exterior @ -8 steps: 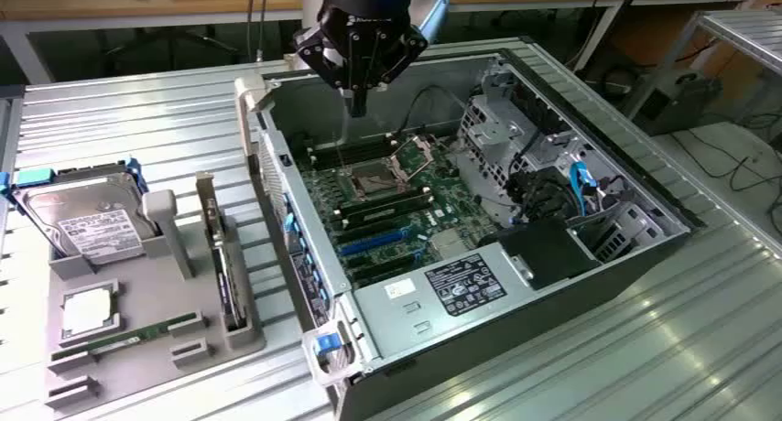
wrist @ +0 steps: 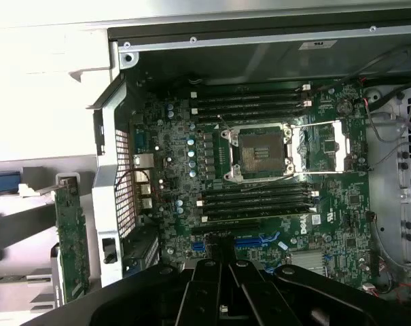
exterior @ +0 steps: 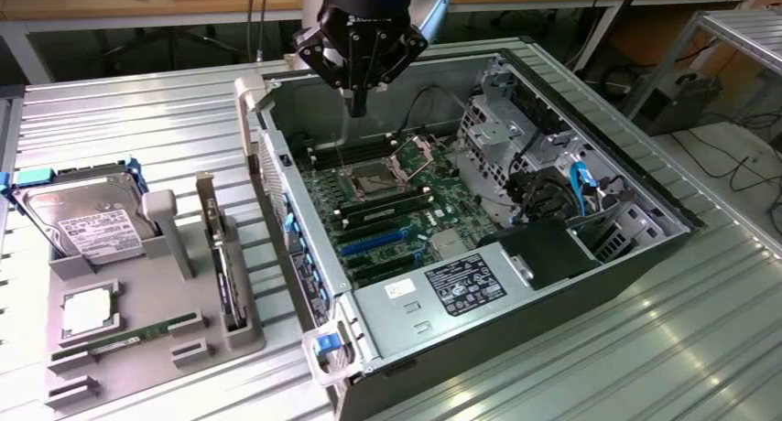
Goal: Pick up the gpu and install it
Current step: 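Reach for the gpu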
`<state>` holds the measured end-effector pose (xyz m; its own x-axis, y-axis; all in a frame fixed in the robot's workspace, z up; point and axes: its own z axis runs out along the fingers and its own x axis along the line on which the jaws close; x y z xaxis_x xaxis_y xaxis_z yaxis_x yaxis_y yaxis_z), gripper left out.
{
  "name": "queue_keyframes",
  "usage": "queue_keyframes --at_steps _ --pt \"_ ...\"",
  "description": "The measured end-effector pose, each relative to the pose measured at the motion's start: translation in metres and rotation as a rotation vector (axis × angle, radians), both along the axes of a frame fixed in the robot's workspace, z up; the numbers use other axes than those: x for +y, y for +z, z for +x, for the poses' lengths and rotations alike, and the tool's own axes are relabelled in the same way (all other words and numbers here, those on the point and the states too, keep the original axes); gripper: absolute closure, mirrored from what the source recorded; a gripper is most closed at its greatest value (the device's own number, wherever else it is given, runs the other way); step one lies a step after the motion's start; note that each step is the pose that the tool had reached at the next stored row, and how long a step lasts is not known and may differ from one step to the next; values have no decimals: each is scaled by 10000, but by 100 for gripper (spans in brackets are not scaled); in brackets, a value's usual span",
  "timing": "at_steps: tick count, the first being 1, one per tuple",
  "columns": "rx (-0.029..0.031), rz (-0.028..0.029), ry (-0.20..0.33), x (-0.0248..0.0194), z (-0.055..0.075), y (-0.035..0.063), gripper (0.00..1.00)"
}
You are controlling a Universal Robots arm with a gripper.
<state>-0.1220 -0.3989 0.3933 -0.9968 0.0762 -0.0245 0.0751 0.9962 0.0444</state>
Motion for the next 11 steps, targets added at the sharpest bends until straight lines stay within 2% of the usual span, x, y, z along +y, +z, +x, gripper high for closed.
queue_keyframes --at_steps 5,7,11 --pt "1 -1 0 -1 -1 1 89" --pt "1 -1 0 -14 -11 1 89" --pt "-1 0 0 -92 -90 0 89"
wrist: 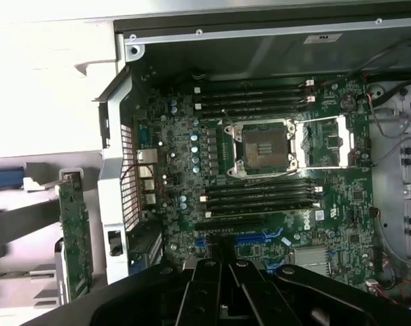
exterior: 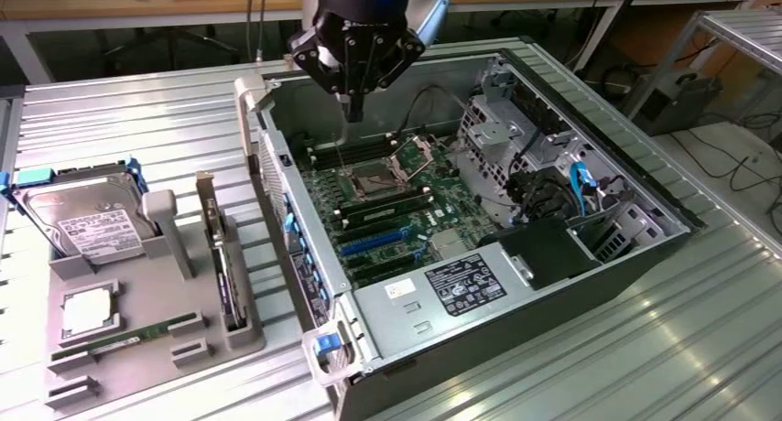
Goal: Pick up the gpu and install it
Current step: 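Reach for the gpu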
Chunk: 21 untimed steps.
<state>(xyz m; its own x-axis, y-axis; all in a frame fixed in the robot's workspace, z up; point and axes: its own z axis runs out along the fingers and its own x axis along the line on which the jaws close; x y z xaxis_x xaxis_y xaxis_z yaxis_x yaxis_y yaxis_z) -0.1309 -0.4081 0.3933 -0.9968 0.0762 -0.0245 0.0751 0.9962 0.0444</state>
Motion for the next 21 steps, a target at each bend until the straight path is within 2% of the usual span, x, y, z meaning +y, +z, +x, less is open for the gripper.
queue_keyframes --at_steps 8,12,17,21 --pt "1 -2 0 -192 -204 1 89" --pt "-1 0 0 -299 -379 0 89" --pt "-2 1 0 -376 -565 -1 89" --pt "-2 0 1 -436 -784 -7 89"
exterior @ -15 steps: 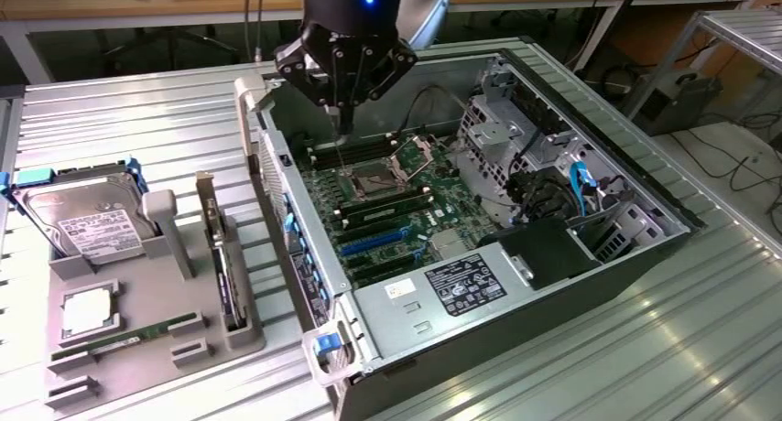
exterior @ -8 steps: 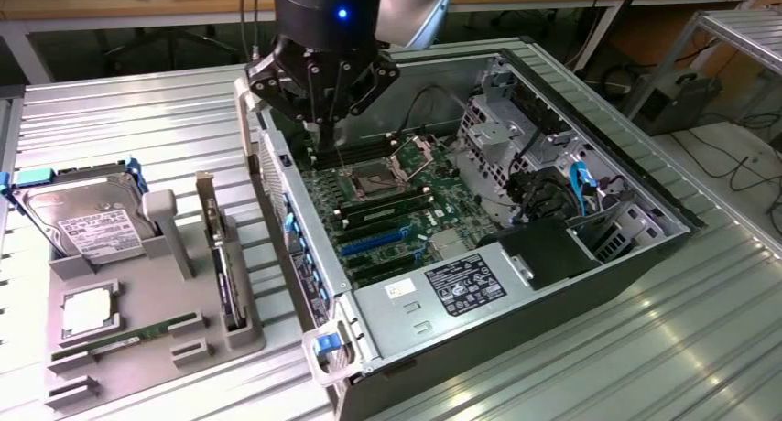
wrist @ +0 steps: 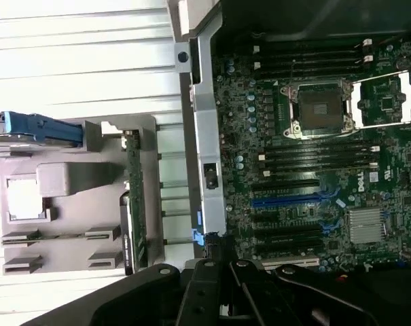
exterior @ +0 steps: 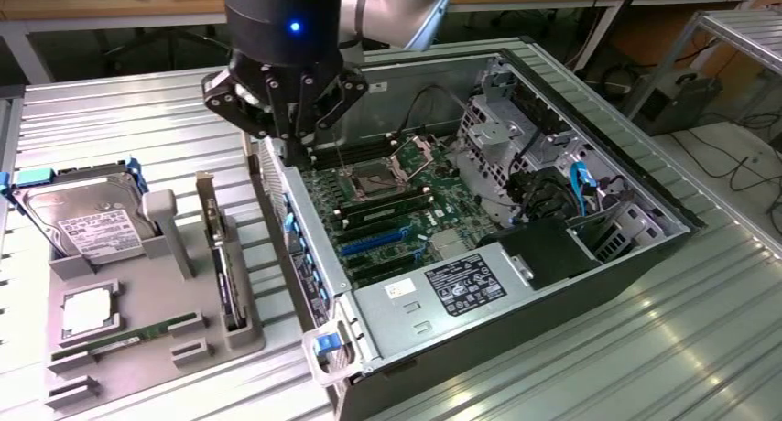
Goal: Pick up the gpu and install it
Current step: 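Reach for the gpu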
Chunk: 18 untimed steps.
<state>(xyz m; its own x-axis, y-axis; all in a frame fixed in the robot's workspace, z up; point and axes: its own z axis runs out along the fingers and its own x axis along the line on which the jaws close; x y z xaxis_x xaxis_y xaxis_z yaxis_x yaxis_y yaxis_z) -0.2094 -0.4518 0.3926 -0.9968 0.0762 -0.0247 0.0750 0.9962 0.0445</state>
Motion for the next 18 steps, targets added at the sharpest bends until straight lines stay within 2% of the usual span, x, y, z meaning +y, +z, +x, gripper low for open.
queue_keyframes --at_steps 4,5,14,18 --pt "0 -1 1 -28 -206 -33 89" --pt "1 -1 -1 -32 -297 -61 89" --pt "0 0 -1 -37 -761 -236 89" --pt "0 0 0 -38 -776 -241 89"
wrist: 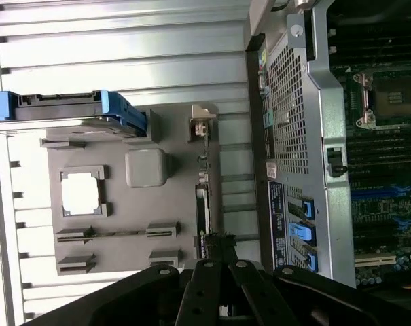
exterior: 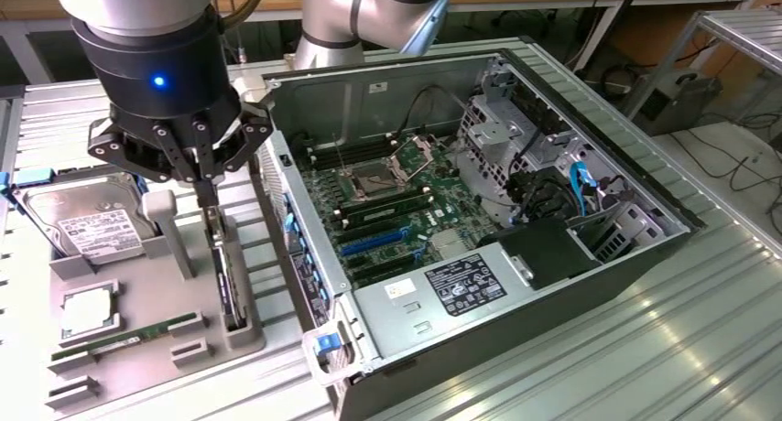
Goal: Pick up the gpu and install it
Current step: 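Reach for the gpu, then pick up the gpu and move the gpu toward the slot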
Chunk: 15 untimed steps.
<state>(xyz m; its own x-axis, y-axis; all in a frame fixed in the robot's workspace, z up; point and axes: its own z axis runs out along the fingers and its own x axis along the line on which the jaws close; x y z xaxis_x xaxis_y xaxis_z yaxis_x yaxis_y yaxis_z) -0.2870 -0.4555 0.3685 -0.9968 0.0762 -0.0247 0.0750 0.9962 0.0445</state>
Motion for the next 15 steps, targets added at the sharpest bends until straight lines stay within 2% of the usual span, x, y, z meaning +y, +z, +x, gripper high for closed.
queue_keyframes --at_steps 15 --pt "1 -1 0 0 0 1 89"
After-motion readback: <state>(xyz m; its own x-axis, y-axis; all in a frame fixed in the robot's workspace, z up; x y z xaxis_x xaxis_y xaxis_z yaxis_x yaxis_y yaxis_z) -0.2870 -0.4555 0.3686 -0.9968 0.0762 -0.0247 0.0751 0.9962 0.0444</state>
